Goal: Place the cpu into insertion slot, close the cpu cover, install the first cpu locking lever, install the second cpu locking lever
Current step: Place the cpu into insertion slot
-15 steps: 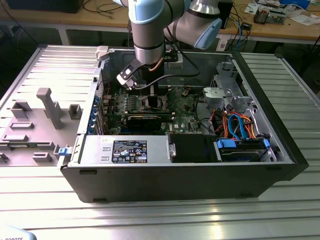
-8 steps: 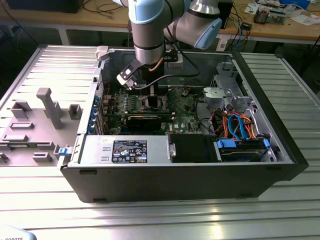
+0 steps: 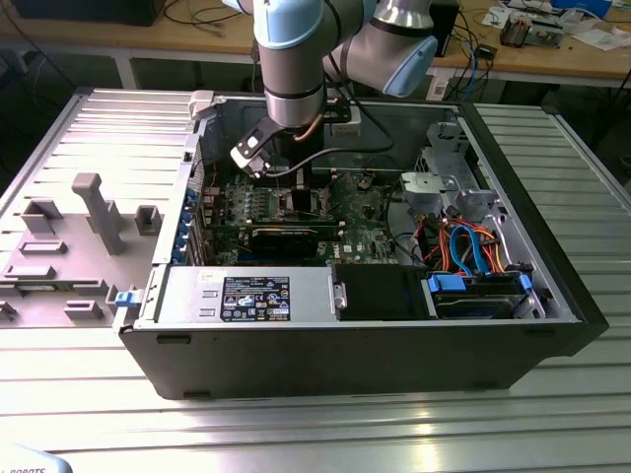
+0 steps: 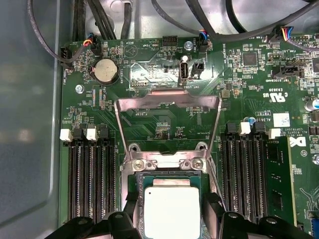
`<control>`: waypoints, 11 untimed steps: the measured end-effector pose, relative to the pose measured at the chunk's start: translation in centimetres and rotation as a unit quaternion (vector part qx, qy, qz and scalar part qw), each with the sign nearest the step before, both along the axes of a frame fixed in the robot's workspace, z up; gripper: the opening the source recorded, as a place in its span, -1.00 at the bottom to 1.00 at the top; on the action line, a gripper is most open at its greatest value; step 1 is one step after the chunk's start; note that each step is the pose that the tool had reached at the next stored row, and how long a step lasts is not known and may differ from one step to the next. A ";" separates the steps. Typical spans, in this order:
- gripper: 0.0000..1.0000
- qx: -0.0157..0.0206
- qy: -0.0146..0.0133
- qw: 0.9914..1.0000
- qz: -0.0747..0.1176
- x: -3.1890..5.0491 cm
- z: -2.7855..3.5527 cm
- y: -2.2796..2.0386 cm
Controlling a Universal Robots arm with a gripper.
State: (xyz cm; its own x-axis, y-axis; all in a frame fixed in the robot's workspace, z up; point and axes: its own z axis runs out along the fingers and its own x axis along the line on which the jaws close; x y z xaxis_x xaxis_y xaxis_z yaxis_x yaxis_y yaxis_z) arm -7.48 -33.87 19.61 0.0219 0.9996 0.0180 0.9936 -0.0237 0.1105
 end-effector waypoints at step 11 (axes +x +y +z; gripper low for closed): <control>0.24 0.000 0.000 1.000 0.008 0.13 0.05 0.06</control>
State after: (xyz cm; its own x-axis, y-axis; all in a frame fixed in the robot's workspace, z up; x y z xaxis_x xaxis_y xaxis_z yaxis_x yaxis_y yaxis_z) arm -7.35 -33.81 19.66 0.0060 0.9998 0.0179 0.9938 -0.0080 0.1106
